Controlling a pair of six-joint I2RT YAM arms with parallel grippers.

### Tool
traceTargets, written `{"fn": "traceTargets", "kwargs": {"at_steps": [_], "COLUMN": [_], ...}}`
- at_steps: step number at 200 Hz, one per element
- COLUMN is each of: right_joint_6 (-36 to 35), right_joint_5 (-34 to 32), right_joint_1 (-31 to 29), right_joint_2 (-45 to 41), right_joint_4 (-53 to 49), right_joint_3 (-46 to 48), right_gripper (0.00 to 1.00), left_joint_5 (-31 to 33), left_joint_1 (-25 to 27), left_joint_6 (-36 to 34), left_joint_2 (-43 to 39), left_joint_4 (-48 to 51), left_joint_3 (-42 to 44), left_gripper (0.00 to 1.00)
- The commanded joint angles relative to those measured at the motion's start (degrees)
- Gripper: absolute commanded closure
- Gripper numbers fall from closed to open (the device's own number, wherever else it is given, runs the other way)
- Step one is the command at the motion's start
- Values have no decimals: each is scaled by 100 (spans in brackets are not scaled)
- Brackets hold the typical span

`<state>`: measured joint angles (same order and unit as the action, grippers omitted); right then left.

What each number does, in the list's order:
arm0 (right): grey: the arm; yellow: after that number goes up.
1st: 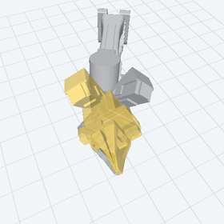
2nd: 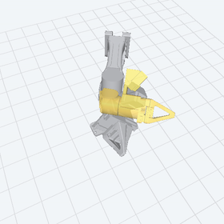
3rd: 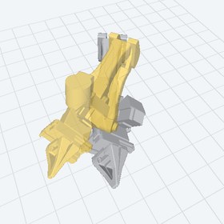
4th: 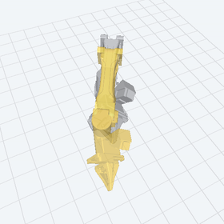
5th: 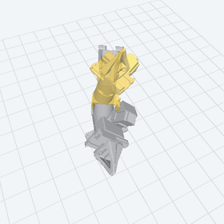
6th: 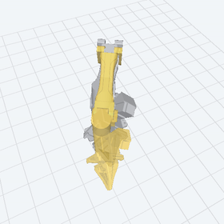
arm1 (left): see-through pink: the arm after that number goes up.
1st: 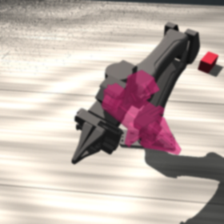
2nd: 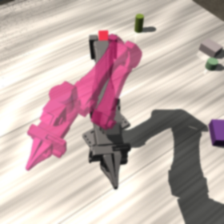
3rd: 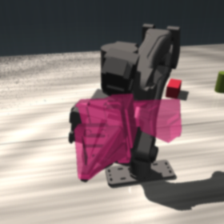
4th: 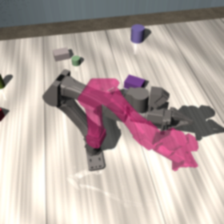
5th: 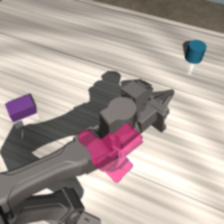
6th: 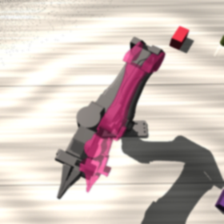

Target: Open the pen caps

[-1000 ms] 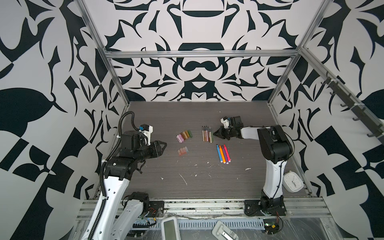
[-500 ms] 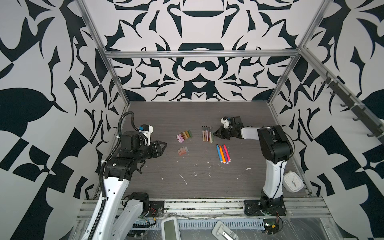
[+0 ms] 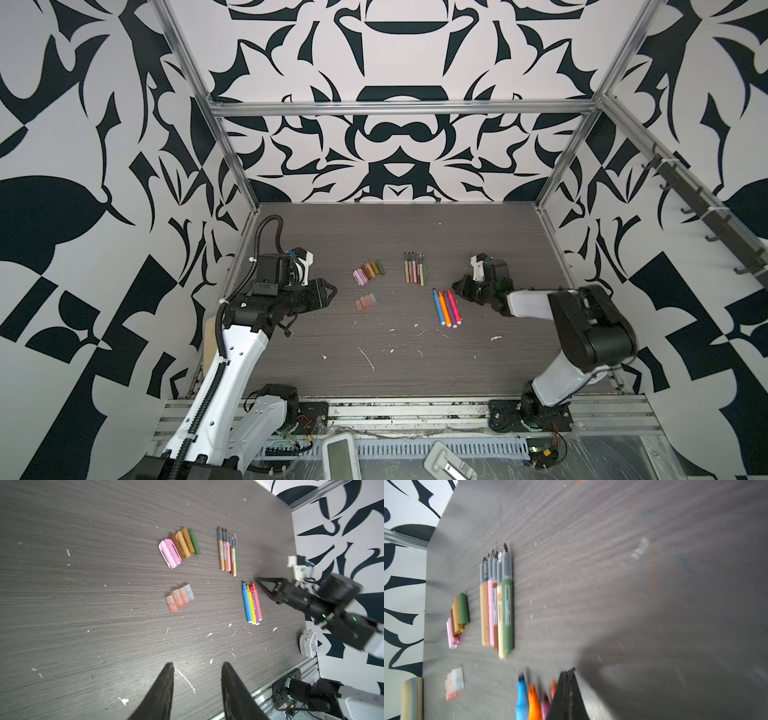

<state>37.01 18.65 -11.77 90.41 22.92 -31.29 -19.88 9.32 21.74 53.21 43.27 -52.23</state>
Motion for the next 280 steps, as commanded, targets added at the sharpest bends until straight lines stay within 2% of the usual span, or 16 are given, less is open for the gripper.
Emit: {"fn": "traceTargets", "kwargs": {"at_steps": [1, 8, 20, 26, 67, 98, 120, 150, 173, 196, 211, 217, 221, 233, 244, 280], "right_joint_6": [145, 165, 171, 152, -902, -1573, -1745, -2558, -2614, -2215, -1874, -1751, -1701, -1950, -2647, -3382], "right_joint_5": [-936, -1180, -1650, -1845, -2780, -3593, -4127, -3907, -4243, -5329, -5959, -6160, -6246, -6000, -5310, -4674], "right_joint_1": [-18, -35, -62, -58, -78, -80, -80, -78, -81, -80, -80, -80, -84, -79, -80, -80], "right_joint_2": [-1053, -1419, -2100, -2509, -5061, -6359, -6912, -7570, -7405, -6608, -6108, -5938, -5825, -5553, -5314, -4228], "right_joint_4": [1003, 1020, 714, 421, -2232, -3181, -2998, -1196, -620, -616, -869, -918, -913, -649, -146, 1444], "right_joint_3": [715, 949, 1255, 1342, 1050, 855, 1215, 2560, 2850, 2570, 2294, 2211, 2172, 2169, 2288, 2577], "right_gripper": [97, 93, 84, 80, 49, 20, 15, 10, 3, 3, 41, 46, 41, 12, 2, 0], "left_joint_5": [59, 71, 116, 181, 1126, 2154, 2642, 3280, 4037, 4335, 4291, 4304, 4333, 4416, 4447, 4378], "left_joint_1": [-27, -27, -27, -27, -27, -27, -27, -27, -27, -27, -27, -27, -27, -27, -29, -27], "left_joint_6": [97, 277, 609, 758, 1358, 1312, 1192, 1232, 1079, 1100, 1092, 1071, 1047, 930, 829, 81], "left_joint_2": [-158, -206, -317, -373, -1089, -1523, -1862, -2281, -2148, -1926, -1783, -1719, -1663, -1490, -1327, -830], "left_joint_4": [23, -125, -515, -721, -2011, -3064, -4350, -5757, -5977, -6543, -6914, -6994, -7048, -7298, -7593, -8606], "left_joint_3": [-54, 11, 164, 230, 727, 1442, 2356, 3500, 3827, 4114, 4246, 4257, 4268, 4300, 4343, 4502], "left_gripper": [46, 37, 8, 0, 1, 1, 1, 1, 1, 1, 1, 1, 1, 1, 1, 1]}}
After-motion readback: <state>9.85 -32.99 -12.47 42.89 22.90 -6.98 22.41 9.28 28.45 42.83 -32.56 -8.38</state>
